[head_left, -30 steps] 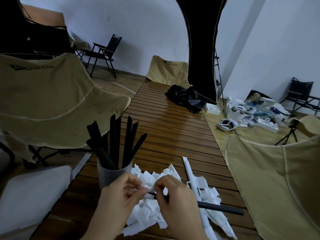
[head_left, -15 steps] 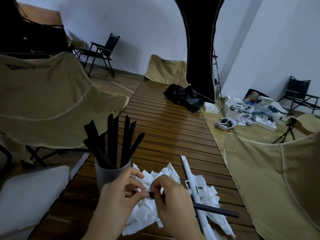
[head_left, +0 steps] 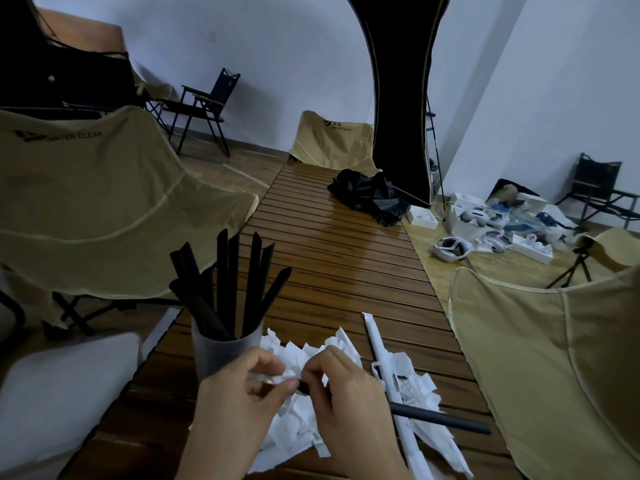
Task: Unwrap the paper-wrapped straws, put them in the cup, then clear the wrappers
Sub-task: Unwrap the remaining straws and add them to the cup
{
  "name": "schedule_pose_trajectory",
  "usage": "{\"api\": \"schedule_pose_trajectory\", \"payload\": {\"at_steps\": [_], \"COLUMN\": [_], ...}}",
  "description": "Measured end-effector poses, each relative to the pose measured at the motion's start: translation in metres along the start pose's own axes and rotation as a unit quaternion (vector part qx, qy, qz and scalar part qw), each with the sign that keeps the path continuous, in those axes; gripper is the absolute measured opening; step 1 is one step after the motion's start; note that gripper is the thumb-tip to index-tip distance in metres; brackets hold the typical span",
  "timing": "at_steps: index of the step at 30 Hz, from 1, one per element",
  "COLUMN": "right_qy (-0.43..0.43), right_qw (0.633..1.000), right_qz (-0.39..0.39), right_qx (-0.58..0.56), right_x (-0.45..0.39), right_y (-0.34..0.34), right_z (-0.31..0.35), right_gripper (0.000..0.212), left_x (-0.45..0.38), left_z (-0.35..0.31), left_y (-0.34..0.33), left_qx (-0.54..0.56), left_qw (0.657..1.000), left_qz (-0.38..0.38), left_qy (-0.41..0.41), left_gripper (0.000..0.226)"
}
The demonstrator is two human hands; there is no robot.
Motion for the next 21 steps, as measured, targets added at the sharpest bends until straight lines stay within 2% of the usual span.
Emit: {"api": "schedule_pose_trajectory", "payload": {"at_steps": [4,7,13,21], "right_qy": [0.014,0.006,-0.064,-0.174], "right_qw": [1.0,1.0,0.997,0.982], "right_qz": [0.009,0.005,-0.004,-0.027], "right_qx": [0.01,0.002,-0.044,-0.063], "right_x": [0.0,-0.001,0.0,0.003], "right_y": [0.0,0.001,0.003,0.003], "right_z": [0.004,0.005,0.005,0.001], "right_gripper": [0.013,0.008,0.006,0.022], "left_x": [-0.001,-0.002,-0.002,-0.003], "left_z": [0.003,0.0,-0.009,-0.009], "left_y": [0.001,0.003,0.002,-0.003], "left_qx": [-0.004,-0.005,0.0,-0.025], "left_qw": [1.0,1.0,0.997,0.984], "left_qz": [0.015,0.016,-0.02,-0.059], "left_qy": [0.012,-0.007,-0.081,-0.169], "left_gripper": [0.013,0.018,0.031,0.026]}}
Point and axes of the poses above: each hand's wrist, its own x-axis away from the middle knuckle, its own y-axis out of the back of the hand, z = x × y, the point moved 4 cm from there along -x, towards the middle knuckle, and after that the axes turned 14 degrees about -x, right-handed, at the moved point
